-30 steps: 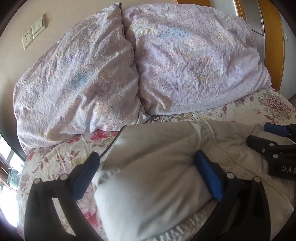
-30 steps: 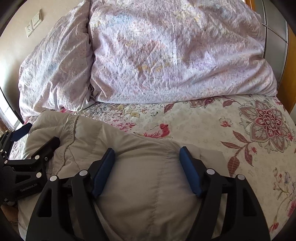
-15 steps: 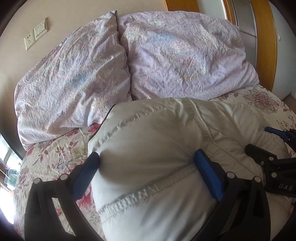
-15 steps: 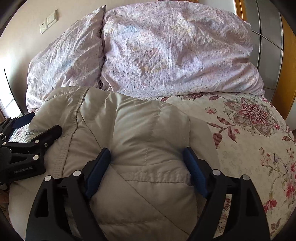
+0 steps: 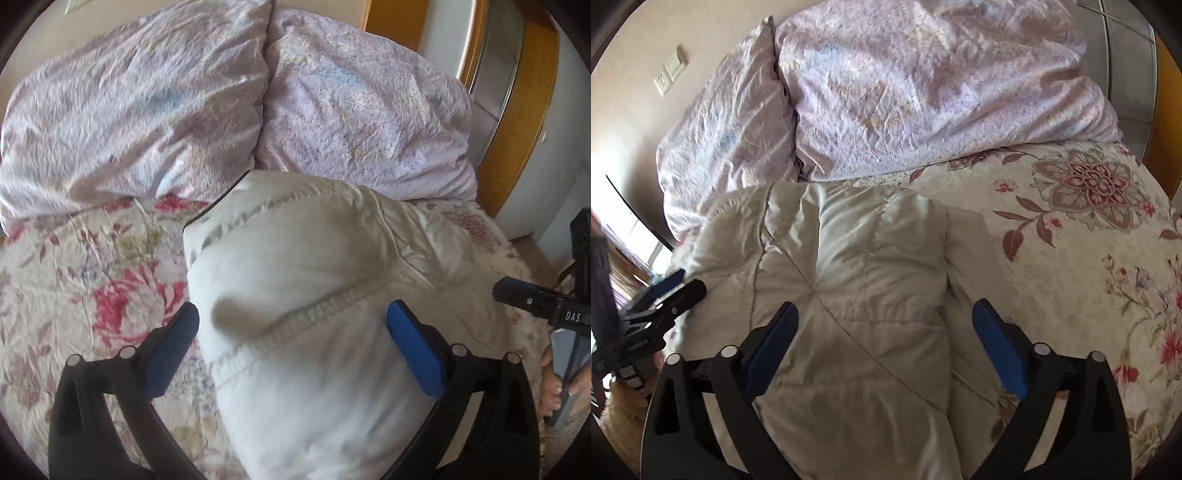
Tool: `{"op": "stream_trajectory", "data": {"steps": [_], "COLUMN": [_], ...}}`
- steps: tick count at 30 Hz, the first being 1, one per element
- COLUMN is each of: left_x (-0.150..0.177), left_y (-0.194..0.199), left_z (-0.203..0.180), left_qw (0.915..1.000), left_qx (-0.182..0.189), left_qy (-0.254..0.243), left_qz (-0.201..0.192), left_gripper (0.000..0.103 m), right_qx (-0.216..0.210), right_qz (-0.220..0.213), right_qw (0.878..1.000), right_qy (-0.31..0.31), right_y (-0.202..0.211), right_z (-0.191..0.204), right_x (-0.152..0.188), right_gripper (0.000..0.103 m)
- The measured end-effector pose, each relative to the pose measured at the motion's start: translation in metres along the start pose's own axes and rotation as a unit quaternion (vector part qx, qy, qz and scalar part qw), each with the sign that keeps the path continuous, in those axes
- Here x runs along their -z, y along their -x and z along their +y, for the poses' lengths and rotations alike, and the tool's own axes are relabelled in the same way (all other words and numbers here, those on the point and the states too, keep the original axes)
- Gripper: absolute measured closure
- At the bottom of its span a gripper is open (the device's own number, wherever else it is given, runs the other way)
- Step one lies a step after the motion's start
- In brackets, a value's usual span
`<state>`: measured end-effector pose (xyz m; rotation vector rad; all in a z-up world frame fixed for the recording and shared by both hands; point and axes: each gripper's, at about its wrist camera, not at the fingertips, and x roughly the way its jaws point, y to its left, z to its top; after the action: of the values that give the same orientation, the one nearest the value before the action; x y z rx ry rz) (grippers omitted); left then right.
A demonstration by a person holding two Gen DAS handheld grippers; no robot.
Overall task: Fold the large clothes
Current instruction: 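Push the jacket side over with the right gripper to fold it in half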
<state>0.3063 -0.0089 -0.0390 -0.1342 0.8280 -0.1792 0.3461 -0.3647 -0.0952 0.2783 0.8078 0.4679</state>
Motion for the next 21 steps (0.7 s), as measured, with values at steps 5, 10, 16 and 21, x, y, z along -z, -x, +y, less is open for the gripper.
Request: {"op": "stream_trajectory", "data": {"steps": [5,10,16,21], "left_x": [0.008,0.019,0.022,0.028], "left_y": [0.012,0.0,-0.014,-0.023], "left_z": [0.039,0.051,0.054,0.062], "left_qw": [0.9978,0.9913,0.9805,0.9697], "left_qx": [0.046,0.094,0.149,0.184], "left_qy": [0.035,0.061,0.094,0.126], "left_qz": [0.033,0.069,0.087,0.1], "left_gripper": [0.002,0.002,0.002,0.002], "right_qx": [-0.067,-0.111,-0.142,-0.157], "right_qz": [0.096,0.141,0.188,0.198], "right_qw": [0.987,0.971,0.959,0.959], "right_qy": [-0.114,-0.16,-0.157,-0.128], "right_y": [0.004,-0.019,-0.049,-0.061], "right_z": [-0.059,-0.081,-0.072,-0.055], "right_x": [0.003,0.014,0.014,0.008], "right_gripper": [0.001,0.001,0.001,0.001]}}
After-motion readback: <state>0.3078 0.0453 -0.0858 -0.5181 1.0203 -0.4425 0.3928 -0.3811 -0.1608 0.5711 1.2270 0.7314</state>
